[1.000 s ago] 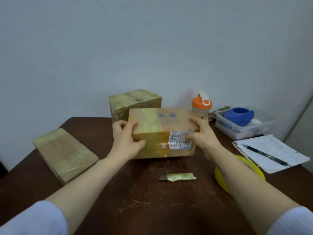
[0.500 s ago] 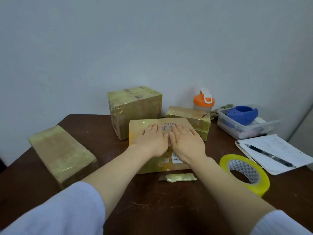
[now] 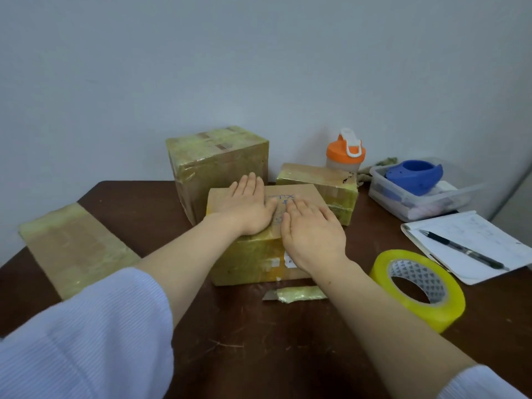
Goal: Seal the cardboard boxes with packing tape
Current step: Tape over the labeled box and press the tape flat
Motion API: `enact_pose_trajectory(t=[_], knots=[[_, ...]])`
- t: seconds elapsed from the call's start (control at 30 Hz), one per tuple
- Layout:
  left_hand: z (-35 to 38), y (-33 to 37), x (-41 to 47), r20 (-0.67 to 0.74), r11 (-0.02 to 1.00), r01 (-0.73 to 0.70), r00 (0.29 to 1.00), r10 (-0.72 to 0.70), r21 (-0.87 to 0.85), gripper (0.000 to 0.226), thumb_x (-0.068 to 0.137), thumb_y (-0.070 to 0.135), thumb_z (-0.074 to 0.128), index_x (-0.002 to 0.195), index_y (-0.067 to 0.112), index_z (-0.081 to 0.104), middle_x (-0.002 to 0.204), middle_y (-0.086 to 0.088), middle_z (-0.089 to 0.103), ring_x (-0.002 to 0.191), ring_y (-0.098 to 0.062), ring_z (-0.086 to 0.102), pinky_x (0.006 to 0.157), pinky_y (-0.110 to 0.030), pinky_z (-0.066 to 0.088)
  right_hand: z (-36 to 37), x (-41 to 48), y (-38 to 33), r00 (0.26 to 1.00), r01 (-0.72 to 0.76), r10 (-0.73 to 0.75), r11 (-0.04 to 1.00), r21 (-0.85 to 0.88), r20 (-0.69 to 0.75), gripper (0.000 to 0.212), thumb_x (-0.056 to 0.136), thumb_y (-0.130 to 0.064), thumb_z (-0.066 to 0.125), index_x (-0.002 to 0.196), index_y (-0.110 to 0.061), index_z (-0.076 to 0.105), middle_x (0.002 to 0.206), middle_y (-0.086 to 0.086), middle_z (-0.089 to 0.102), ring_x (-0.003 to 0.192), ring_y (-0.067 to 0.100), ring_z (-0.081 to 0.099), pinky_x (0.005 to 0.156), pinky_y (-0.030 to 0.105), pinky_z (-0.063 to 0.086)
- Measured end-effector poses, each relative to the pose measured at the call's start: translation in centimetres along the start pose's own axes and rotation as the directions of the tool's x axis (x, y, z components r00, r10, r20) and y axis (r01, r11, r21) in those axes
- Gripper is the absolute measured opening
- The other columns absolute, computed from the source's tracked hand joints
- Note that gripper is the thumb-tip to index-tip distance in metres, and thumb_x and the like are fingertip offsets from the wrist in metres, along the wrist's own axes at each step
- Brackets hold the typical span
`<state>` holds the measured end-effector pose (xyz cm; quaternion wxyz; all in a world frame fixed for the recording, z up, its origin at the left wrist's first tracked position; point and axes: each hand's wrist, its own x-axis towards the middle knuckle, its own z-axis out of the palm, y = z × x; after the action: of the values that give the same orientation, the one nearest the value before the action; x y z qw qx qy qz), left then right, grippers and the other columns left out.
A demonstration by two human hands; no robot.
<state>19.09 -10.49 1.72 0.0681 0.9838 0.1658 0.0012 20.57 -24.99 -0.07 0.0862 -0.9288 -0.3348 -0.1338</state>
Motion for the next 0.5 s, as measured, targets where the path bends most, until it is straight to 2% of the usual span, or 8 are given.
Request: enact_pose_trajectory(t=[0.1, 0.27, 0.33, 0.37, 0.4, 0.43, 0.5], knots=[[0.3, -0.2, -2.7, 0.040, 0.996, -0.087, 0.995, 0.088, -0.016, 0.066, 0.099, 0.050, 0.010, 0.150, 0.011, -0.005, 0.159, -0.007, -0.011, 0.146, -0.017, -0.008, 0.115, -0.029, -0.006, 0.0, 0.0, -0.1, 1.000, -0.013, 0.013, 1.000, 0.001, 0.027, 0.052, 0.101, -0.033, 0.014, 0.148, -0.014, 0.028, 0.157, 0.000, 0.024, 0.144, 0.011, 0.018, 0.117, 0.034, 0.011], [0.3, -2.3, -7.6, -0.007, 0.982, -0.186, 0.982, 0.187, 0.007, 0.067, 0.097, 0.053, 0.009, 0.151, 0.015, -0.002, 0.159, -0.001, -0.008, 0.145, -0.009, -0.008, 0.113, -0.022, -0.009, -0.1, 0.1, -0.1, 1.000, -0.005, 0.004, 1.000, 0.009, 0.014, 0.051, 0.101, -0.032, 0.014, 0.148, -0.014, 0.028, 0.156, 0.001, 0.024, 0.144, 0.011, 0.018, 0.116, 0.033, 0.010], [0.2, -3.2, -8.8, -0.082, 0.977, -0.171, 0.984, 0.161, -0.130, 0.065, 0.098, 0.050, 0.015, 0.152, 0.015, 0.004, 0.160, -0.001, 0.002, 0.144, -0.005, 0.002, 0.112, -0.015, -0.004, -0.3, 0.2, 0.0, 0.999, 0.015, -0.016, 0.999, 0.032, 0.027, 0.051, 0.102, -0.032, 0.015, 0.147, -0.014, 0.029, 0.156, 0.000, 0.025, 0.144, 0.011, 0.018, 0.115, 0.032, 0.010], [0.1, -3.5, -9.1, -0.132, 0.951, -0.121, 0.988, 0.086, -0.285, 0.063, 0.099, 0.047, 0.021, 0.151, 0.013, 0.011, 0.158, -0.002, 0.012, 0.140, -0.002, 0.012, 0.107, -0.010, 0.004, -0.5, 0.3, 0.1, 0.999, 0.027, -0.030, 0.998, 0.065, 0.045, 0.050, 0.102, -0.032, 0.017, 0.146, -0.014, 0.033, 0.155, 0.001, 0.028, 0.143, 0.012, 0.021, 0.114, 0.032, 0.012], [-0.1, -3.7, -9.1, -0.160, 0.884, -0.053, 0.987, -0.024, -0.464, 0.061, 0.099, 0.043, 0.027, 0.150, 0.012, 0.015, 0.156, -0.002, 0.019, 0.134, -0.001, 0.020, 0.099, -0.006, 0.011, -0.9, 0.4, 0.3, 0.998, 0.013, -0.022, 0.992, 0.129, 0.063, 0.049, 0.101, -0.032, 0.020, 0.142, -0.013, 0.040, 0.152, 0.003, 0.033, 0.140, 0.016, 0.028, 0.113, 0.033, 0.017], [-0.3, -4.0, -8.9, -0.145, 0.782, 0.025, 0.978, -0.147, -0.622, 0.062, 0.099, 0.042, 0.034, 0.150, 0.012, 0.015, 0.155, -0.001, 0.022, 0.131, -0.003, 0.025, 0.094, -0.008, 0.017, -1.5, 0.6, 0.5, 0.998, -0.023, 0.010, 0.978, 0.208, 0.064, 0.046, 0.100, -0.032, 0.024, 0.133, -0.012, 0.049, 0.145, 0.005, 0.043, 0.132, 0.021, 0.038, 0.109, 0.035, 0.025], [-0.6, -4.7, -8.0, 0.018, 0.548, 0.183, 0.956, -0.292, -0.816, 0.075, 0.095, 0.042, 0.047, 0.151, 0.012, 0.009, 0.155, 0.000, 0.024, 0.136, -0.014, 0.030, 0.101, -0.021, 0.026, -2.4, 1.1, 1.3, 0.989, -0.136, 0.147, 0.959, 0.248, -0.028, 0.039, 0.096, -0.033, 0.035, 0.120, -0.011, 0.057, 0.129, 0.009, 0.054, 0.117, 0.027, 0.049, 0.101, 0.039, 0.034]])
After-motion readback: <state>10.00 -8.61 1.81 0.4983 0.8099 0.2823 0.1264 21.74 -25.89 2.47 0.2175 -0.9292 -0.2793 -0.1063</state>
